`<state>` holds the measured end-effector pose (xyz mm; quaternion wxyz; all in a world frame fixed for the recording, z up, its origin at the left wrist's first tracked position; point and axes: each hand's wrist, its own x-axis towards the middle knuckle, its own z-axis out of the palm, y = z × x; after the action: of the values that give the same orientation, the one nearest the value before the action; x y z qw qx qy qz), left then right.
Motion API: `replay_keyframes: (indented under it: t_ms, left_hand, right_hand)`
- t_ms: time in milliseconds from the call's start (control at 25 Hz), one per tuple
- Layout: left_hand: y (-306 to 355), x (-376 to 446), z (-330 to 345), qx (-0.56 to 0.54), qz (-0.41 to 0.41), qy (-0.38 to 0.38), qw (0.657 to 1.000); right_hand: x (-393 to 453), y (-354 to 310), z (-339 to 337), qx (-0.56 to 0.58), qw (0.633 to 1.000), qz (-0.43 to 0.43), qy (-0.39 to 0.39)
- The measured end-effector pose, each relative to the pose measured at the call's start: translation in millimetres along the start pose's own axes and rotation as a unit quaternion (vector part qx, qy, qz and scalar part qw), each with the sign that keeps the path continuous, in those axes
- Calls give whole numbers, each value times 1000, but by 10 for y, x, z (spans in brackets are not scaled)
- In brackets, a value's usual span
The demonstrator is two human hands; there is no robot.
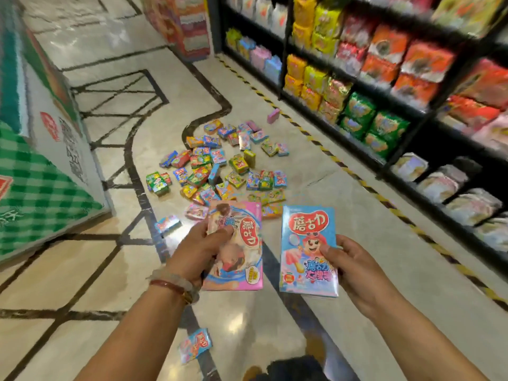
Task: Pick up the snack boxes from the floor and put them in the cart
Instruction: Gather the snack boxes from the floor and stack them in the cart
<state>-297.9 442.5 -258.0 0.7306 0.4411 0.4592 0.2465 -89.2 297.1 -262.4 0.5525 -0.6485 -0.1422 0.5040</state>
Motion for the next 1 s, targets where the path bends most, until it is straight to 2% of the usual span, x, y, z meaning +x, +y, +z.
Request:
replay_keyframes:
  t_ms: [240,360,480,600,800,1000]
  left_hand:
    - [-108,-268,1234,81,0,-151,985]
    - [-312,-567,1854,133,-31,-230,964]
    - [-616,-1033,2458,186,-48,-322,927]
    - [-1010,-1661,3067,203,-67,-358,909]
    - [-1711,-2839,4078,240,-145,-425,861]
    - [-2292,-3794,5015,301,-172,-508,788]
  right_hand:
    - [-1048,131,-1080,81,984,-46,151]
    - [-1664,332,-1580,117,965,-52,227]
    - [-2356,662,-2022,159,944,-59,282]
    - [-3160,1023,-2454,190,918,-66,341]
    - [-4640,1572,-3138,237,856,-84,451]
    - [-5817,2117,-3594,310,759,-129,558]
